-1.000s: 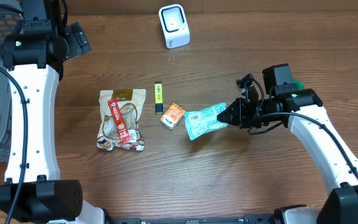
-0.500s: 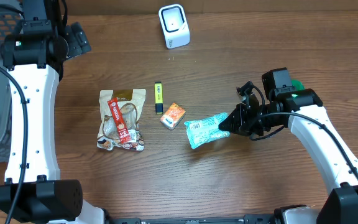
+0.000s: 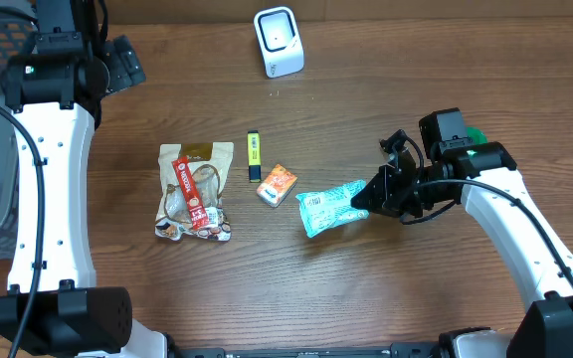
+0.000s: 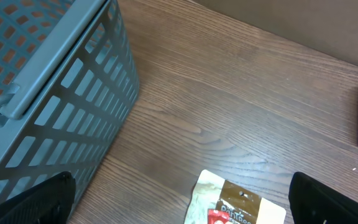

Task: Scan the item barcode

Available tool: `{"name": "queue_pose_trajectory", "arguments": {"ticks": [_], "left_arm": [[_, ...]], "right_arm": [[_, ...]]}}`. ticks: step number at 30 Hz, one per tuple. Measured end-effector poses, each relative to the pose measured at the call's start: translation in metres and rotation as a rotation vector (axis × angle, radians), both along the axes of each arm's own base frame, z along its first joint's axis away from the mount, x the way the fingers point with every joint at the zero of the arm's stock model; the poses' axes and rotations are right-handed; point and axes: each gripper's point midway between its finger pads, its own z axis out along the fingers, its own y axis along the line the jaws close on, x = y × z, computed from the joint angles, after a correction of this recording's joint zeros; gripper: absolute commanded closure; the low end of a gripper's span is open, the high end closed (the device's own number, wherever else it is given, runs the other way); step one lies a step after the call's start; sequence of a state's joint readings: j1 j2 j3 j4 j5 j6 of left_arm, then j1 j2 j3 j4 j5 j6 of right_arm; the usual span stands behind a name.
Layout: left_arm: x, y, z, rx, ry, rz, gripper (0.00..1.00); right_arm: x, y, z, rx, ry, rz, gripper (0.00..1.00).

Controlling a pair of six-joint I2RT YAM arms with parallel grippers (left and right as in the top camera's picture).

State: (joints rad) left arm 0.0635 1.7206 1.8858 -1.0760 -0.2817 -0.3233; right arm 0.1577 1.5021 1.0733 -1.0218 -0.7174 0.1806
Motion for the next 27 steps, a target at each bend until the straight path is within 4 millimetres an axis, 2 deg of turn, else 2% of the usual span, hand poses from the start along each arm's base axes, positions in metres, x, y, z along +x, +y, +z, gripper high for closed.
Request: {"name": "queue_pose_trajectory", "arguments": {"ticks": [27], "left_arm": [[0.0000, 0.0000, 0.0000, 0.000, 0.000, 0.000, 0.00]], "right_arm": [[0.0062, -0.0084, -0.0071, -0.066, -0.026, -0.015, 0.96]]}}
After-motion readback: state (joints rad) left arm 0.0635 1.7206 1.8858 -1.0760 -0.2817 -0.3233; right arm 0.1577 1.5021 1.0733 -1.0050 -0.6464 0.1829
